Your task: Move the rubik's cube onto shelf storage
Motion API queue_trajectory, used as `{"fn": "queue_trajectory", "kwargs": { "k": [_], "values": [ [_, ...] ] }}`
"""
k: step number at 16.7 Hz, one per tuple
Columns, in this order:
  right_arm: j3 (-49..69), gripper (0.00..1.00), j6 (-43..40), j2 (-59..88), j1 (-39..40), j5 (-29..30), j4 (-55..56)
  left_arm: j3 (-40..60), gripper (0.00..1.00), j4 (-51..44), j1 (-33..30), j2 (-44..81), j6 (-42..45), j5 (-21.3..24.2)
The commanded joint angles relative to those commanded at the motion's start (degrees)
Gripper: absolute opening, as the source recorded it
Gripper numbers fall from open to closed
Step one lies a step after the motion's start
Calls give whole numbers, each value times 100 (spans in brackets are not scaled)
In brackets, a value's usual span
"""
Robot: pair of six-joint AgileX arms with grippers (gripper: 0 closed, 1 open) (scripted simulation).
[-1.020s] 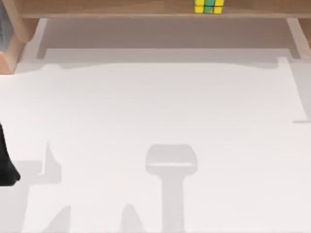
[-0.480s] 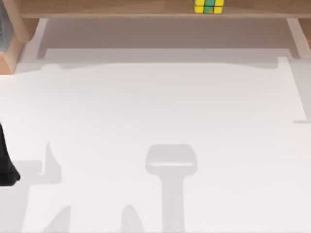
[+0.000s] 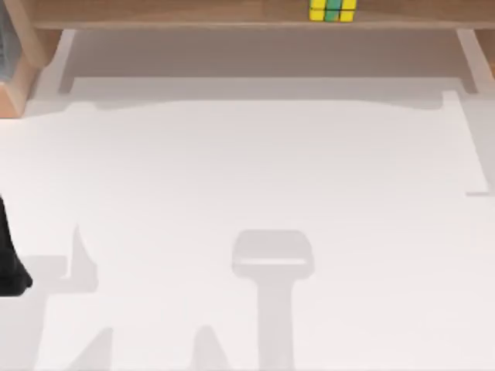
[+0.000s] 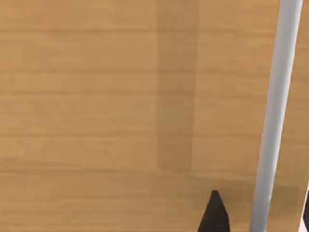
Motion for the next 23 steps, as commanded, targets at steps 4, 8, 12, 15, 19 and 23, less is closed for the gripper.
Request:
{"fn": "queue_trajectory", "kwargs": {
  "k": [4,8,12,15,19,23],
  "values": [
    [0,0,0,0,0,0,0,0,100,0,0,0,0,0],
    [0,0,0,0,0,0,0,0,100,0,0,0,0,0],
    [14,0,9,15,-6,19,-24,0,100,0,0,0,0,0],
    [413,0,-2,143,178,235,-240,0,100,0,0,0,0,0],
    [1140,0,-20,421,587,612,-718,0,100,0,0,0,0,0],
    [1257,0,2,485,662,682,-817,0,100,0,0,0,0,0]
  ]
}}
